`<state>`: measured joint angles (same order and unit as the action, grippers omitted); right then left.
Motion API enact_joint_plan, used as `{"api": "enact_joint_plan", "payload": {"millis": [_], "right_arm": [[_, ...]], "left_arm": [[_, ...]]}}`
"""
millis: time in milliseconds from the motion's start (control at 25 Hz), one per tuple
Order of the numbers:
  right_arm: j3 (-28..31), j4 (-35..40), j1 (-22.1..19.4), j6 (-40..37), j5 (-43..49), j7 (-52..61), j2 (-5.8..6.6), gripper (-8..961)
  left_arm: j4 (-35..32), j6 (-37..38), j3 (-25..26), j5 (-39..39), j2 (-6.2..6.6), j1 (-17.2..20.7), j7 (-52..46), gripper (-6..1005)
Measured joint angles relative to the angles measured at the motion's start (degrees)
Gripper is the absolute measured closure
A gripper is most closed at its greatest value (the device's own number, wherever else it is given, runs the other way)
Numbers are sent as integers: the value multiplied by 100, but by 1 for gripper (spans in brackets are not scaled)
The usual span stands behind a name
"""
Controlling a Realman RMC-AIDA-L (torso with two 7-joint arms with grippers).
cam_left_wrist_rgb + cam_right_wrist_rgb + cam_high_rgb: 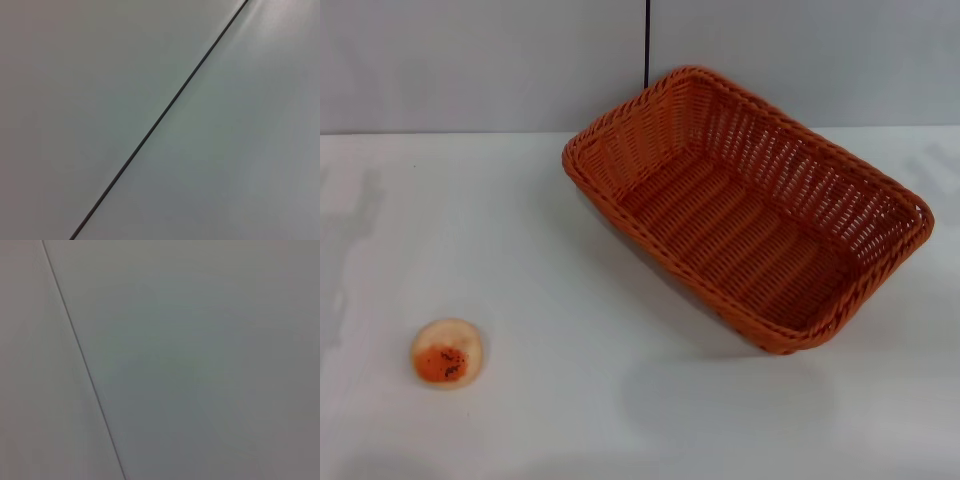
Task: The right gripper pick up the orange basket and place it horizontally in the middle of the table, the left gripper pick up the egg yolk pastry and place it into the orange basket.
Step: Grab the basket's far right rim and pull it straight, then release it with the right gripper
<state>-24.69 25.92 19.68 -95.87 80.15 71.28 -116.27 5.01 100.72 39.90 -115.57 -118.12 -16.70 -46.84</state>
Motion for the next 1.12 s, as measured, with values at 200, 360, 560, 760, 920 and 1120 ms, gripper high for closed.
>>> {"api": "enact_joint_plan", "payload": {"millis": [200,360,560,760,920,1120], "right_arm": [[0,1,20,8,34,0,0,487],[0,1,27,12,37,0,0,496],[-1,128,83,13,236,329,45,506],[0,961,281,2,1177,1787,204,517],[0,2041,639,-228,2497,3362,365,526],[56,3085,1151,-671,3831,4656,590,537]], "left_arm": [[0,-3,0,0,0,0,0,170],[0,-6,0,0,0,0,0,171],[-12,-11,0,0,0,0,0,171],[-4,-18,0,0,3,0,-1,172],[-30,-18,0,-3,7,-29,-50,172],[-46,-18,0,-9,9,-1,-57,173]]}}
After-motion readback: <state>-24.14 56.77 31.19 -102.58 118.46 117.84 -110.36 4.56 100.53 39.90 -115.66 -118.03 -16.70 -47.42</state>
